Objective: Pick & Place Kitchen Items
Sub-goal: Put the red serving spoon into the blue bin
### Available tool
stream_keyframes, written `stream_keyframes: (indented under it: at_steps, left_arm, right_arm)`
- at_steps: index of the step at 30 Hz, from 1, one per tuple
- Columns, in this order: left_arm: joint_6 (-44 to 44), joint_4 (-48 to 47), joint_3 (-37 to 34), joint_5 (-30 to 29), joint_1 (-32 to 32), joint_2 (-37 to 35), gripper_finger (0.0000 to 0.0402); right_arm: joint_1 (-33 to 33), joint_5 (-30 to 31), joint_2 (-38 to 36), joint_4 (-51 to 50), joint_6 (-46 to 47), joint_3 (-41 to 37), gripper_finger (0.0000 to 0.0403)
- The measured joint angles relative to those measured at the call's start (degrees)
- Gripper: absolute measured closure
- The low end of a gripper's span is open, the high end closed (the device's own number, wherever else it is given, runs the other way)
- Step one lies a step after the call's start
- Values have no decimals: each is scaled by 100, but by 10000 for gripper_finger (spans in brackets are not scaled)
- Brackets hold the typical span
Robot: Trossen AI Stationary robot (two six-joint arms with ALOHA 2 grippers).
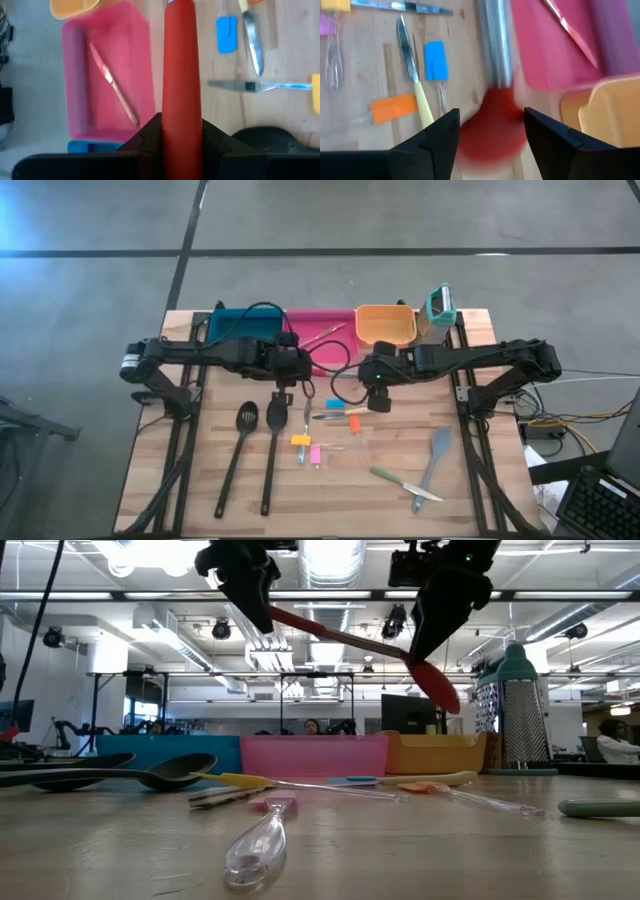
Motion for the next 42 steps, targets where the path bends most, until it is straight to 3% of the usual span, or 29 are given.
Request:
stream_keyframes:
  at_steps: [5, 16, 22, 32, 42]
  left_arm:
    - [-336, -54, -505, -627, 334, -724, 330]
    - [-758, 152, -2367, -185, 1702, -2905, 349]
    - [-714, 206, -3023, -5, 2275, -3881, 351]
    - [-573, -288, -3351, 20, 2555, -4391, 352]
    - [-578, -805, -3438, -503, 2815, -4397, 354]
  right_arm:
    - [4, -9, -316, -230, 186, -129, 194]
    - [0, 357, -1037, 2, 562, -759, 198]
    - [-3, 439, -1169, 316, 555, -996, 200]
    - [-2, 440, -1072, 462, 445, -1016, 202]
    - [-2, 440, -1072, 517, 435, -1018, 202]
